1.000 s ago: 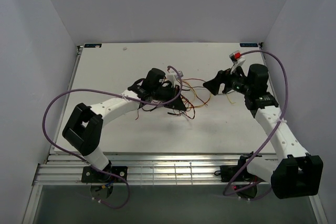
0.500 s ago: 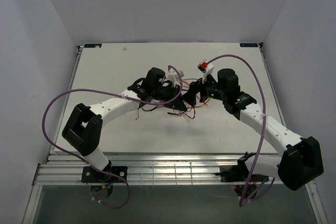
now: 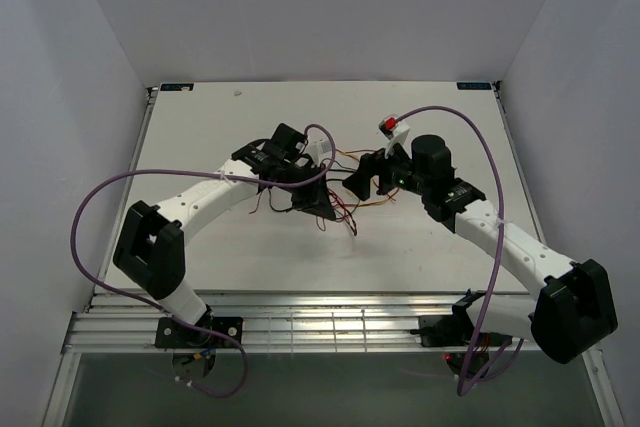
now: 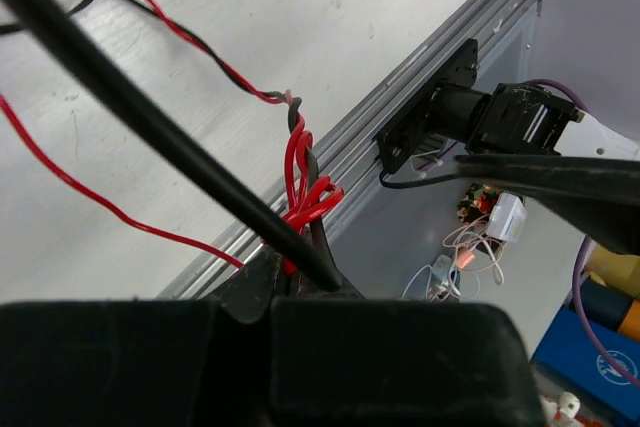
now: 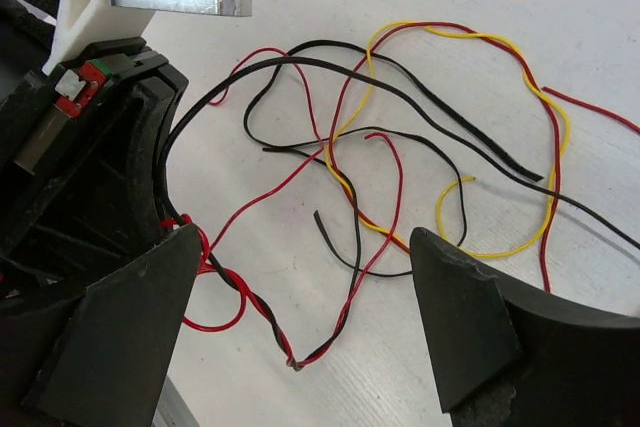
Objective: Untangle the cables
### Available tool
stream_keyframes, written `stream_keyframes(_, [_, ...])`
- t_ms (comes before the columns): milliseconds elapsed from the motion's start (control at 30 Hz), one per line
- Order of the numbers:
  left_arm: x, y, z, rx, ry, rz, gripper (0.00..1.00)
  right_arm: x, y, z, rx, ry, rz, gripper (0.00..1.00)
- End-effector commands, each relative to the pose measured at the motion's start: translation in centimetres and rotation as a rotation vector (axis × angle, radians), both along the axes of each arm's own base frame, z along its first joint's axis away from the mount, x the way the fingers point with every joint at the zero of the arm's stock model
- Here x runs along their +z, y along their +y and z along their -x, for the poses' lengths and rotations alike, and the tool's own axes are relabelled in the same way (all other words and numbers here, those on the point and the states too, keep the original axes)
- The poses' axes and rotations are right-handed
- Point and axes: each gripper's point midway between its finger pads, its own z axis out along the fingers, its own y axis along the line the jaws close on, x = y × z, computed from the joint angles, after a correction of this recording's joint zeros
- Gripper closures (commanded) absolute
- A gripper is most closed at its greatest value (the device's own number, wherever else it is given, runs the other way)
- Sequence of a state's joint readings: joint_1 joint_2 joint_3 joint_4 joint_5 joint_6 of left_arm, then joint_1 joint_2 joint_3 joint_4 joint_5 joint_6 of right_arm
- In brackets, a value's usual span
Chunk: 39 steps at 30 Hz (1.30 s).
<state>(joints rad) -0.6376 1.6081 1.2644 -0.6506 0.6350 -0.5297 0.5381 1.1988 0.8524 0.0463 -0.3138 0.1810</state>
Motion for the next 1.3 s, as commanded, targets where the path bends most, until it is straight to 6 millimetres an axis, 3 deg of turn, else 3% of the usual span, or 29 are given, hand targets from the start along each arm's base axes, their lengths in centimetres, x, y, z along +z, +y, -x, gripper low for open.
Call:
stream_keyframes(0, [1.6, 2.1, 1.3, 0.044, 0.066, -0.05, 1.0, 0.6, 0.1, -0.6, -0.074, 0.035, -0.079, 0.1])
stream_keyframes(167, [1.2, 3.5, 0.9, 0.072, 0.08, -0.093, 1.0, 0.3, 1.7, -0.6, -0.146, 0.259, -0.274, 0.1])
stream_keyframes(200, [1.2, 3.6, 0.9, 0.07, 0.086, -0.096, 1.0, -0.7, 2.5, -0.2, -0.121, 0.324, -0.302, 0.1])
stream_keyframes(300, [0.9, 3.5, 1.0, 0.055, 0.098, -0.099, 1.0, 0.3, 4.2, -0.1, -0.093, 0.444, -0.474, 0.1])
stream_keyframes(367, [1.1, 3.4, 0.9, 0.048, 0.097, -0.095, 1.0, -1.3, 5.0, -0.9, -0.137, 0.56, -0.512, 0.1])
stream_keyframes(467, [1.3, 3.3, 1.1, 0.037, 0.1, -0.083, 1.0, -0.9, 5.6, -1.8, -0.17, 0.637, -0.581, 0.1])
stream_keyframes(600, [1.5, 3.3, 1.3, 0.032, 0.101, -0.077, 1.0, 0.2, 5.8, -3.3, -0.223, 0.663, -0.677, 0.1])
stream_keyframes(767, [1.9, 3.3, 1.3, 0.029, 0.086, -0.066, 1.0, 0.2, 5.7, -4.6, -0.302, 0.718, -0.736, 0.1])
stream_keyframes(967, [2.4, 3.0, 0.7, 0.036, 0.054, -0.051, 1.0, -1.8, 7.5, -5.5, -0.311, 0.864, -0.749, 0.1])
stream_keyframes(1267, [2.8, 2.8, 0.3, 0.051, 0.024, -0.049, 1.0, -0.6, 10.8, -7.5, -0.29, 0.949, -0.804, 0.1])
